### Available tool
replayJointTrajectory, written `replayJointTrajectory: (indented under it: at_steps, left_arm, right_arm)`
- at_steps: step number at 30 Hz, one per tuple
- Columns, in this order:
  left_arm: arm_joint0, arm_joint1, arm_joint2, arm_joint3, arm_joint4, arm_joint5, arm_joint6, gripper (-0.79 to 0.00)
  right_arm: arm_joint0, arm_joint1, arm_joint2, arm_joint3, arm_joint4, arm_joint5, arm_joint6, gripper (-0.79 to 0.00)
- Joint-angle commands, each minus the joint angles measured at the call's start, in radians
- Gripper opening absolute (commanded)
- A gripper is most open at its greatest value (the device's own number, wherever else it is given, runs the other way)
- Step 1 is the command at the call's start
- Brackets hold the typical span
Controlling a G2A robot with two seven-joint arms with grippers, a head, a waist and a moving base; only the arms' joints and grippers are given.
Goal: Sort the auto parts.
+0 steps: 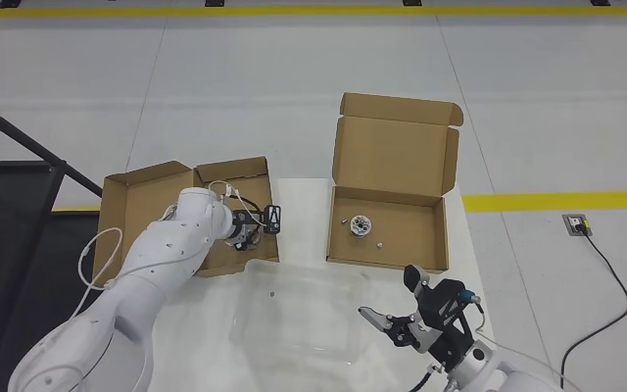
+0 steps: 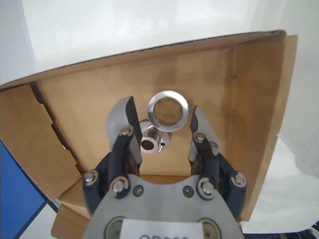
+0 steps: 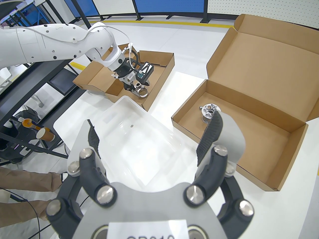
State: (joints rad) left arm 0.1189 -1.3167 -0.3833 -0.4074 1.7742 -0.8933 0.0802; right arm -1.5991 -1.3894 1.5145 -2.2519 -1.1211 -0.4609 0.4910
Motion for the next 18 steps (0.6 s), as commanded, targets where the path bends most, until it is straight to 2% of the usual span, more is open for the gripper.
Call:
replayJointTrajectory:
  at_steps: [1, 8, 13, 18]
  left_arm:
    - [-0.002, -0.001, -0.005, 0.004, -0.001, -0.002, 0.001, 0.000]
    - [-0.016, 0.005, -0.026, 0.006, -0.003, -0.030, 0.045, 0.000]
    - [-0.035, 0.028, -0.047, 0.005, 0.002, -0.058, 0.116, 0.000]
    - [-0.051, 0.065, -0.076, -0.010, 0.013, -0.064, 0.184, 0.000]
  right_arm:
    - [0.000, 0.000, 0.000, 0.000, 0.000, 0.000, 0.000, 0.000]
    - [0.000, 0.000, 0.000, 0.000, 0.000, 0.000, 0.000, 0.000]
    - [0.000, 0.000, 0.000, 0.000, 0.000, 0.000, 0.000, 0.000]
    - [0.000, 0.000, 0.000, 0.000, 0.000, 0.000, 0.000, 0.000]
